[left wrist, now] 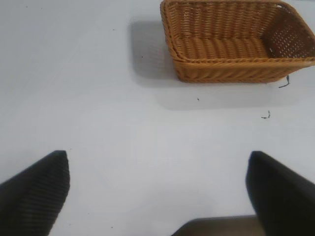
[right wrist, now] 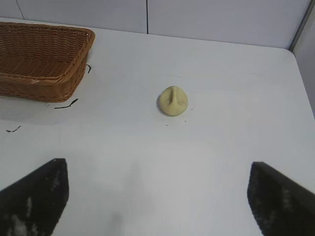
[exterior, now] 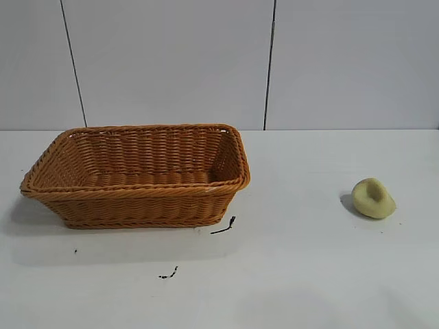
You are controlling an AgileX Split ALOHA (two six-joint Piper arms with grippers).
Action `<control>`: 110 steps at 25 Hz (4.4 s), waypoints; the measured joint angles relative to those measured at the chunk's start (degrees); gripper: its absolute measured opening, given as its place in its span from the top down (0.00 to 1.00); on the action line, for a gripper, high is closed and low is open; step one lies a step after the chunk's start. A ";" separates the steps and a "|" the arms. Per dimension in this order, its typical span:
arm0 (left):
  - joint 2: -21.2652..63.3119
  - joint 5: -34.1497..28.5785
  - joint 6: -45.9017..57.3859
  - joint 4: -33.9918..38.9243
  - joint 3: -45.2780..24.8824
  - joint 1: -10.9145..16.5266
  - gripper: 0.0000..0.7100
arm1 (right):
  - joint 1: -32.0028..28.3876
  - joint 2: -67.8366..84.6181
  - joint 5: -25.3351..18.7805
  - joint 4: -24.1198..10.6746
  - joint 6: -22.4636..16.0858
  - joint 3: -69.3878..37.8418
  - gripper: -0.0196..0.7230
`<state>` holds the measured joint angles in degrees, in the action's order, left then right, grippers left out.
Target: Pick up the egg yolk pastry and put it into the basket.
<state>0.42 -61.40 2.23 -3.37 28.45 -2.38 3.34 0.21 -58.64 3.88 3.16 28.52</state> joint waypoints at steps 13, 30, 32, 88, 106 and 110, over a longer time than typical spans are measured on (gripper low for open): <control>0.00 0.00 0.00 0.00 0.00 0.00 0.02 | 0.00 0.00 0.00 -1.06 -3.90 0.00 0.05; 0.00 0.00 0.00 0.00 0.00 0.00 0.02 | 0.00 -31.86 3.23 -3.16 -4.02 10.54 0.05; 0.00 0.00 0.00 0.00 0.00 0.00 0.02 | 0.00 -38.15 3.34 -3.88 -4.29 13.07 0.05; 0.00 0.00 0.00 0.00 0.00 0.00 0.02 | 0.00 -121.46 16.30 -3.88 0.03 49.00 0.18; 0.00 0.00 0.00 0.00 0.00 0.00 0.02 | 0.00 -118.88 9.96 -3.88 -0.54 54.41 0.83; 0.00 0.00 0.00 0.00 0.00 0.00 0.02 | 0.00 -116.26 1.89 -3.88 -0.54 63.00 0.83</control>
<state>0.42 -61.40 2.23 -3.37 28.45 -2.38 3.34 -116.06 -56.74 0.00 2.62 91.52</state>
